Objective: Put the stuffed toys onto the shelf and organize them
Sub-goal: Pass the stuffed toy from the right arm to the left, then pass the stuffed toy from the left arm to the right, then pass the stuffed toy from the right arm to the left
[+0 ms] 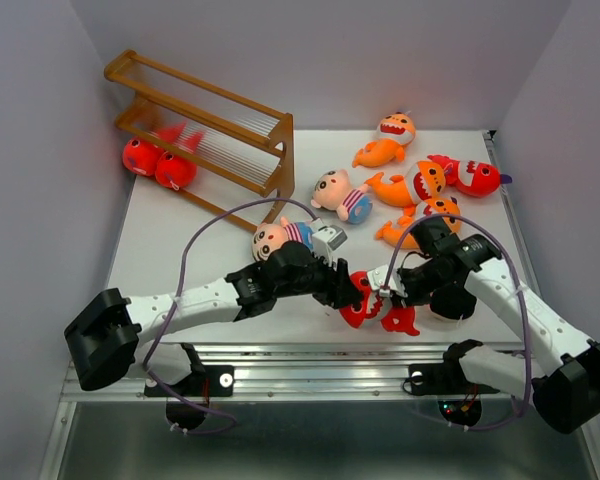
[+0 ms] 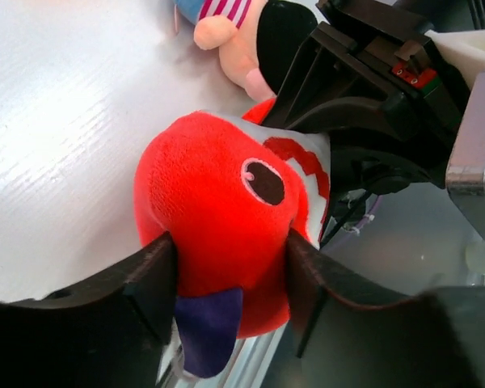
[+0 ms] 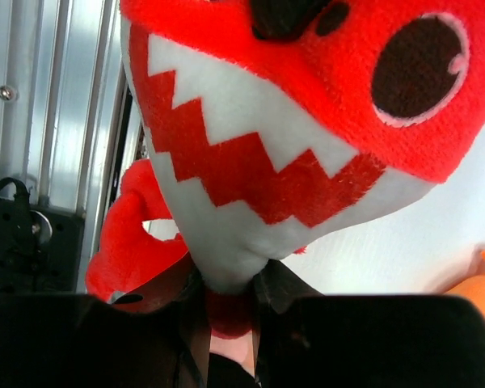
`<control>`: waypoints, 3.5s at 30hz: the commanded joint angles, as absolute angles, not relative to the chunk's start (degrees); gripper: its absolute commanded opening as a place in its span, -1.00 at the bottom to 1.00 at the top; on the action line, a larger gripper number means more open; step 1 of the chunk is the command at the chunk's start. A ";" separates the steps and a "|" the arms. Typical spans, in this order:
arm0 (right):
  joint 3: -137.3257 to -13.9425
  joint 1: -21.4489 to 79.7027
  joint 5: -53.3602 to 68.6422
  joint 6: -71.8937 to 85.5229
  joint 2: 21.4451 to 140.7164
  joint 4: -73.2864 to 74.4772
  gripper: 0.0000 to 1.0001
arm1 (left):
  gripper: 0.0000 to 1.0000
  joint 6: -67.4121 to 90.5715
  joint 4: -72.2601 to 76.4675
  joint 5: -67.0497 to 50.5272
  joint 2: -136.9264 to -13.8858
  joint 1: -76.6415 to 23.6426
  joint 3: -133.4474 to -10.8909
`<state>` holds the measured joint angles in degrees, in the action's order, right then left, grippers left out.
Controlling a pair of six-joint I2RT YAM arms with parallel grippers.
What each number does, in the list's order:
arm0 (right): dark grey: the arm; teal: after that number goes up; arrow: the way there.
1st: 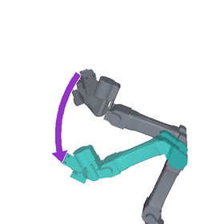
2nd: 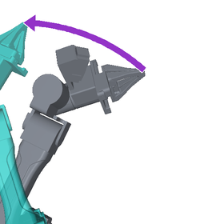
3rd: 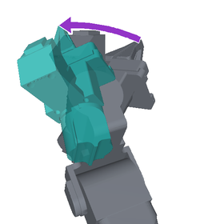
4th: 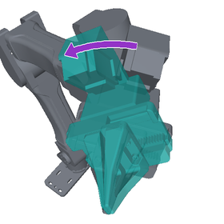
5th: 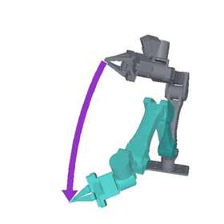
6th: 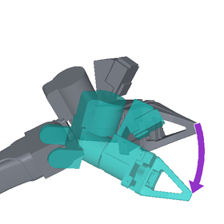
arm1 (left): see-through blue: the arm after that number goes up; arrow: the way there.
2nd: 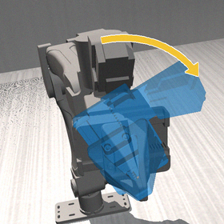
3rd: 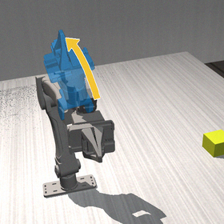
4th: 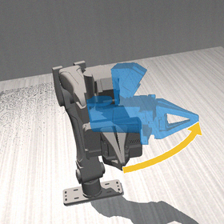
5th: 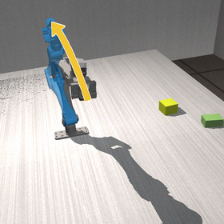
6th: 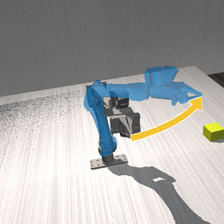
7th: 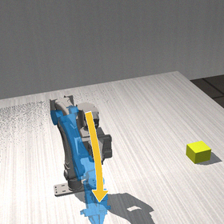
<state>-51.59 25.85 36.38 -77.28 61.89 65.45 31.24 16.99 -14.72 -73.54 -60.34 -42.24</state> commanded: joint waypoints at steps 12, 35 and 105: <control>-63.01 24.70 43.59 -39.60 62.22 49.14 0.09 | -1.00 46.12 29.26 -5.99 -54.01 -61.08 -25.44; -65.22 12.30 52.29 14.84 68.55 19.08 1.00 | -1.00 73.56 33.04 24.87 -38.14 -61.44 -17.93; -71.72 5.71 65.82 21.80 75.41 26.28 -0.99 | 0.84 -4.48 39.27 13.45 -62.76 -61.26 -30.85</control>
<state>-68.99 5.65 59.99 20.86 76.51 27.00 -1.43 31.81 12.49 -63.70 -61.19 -28.95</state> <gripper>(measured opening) 0.097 0.920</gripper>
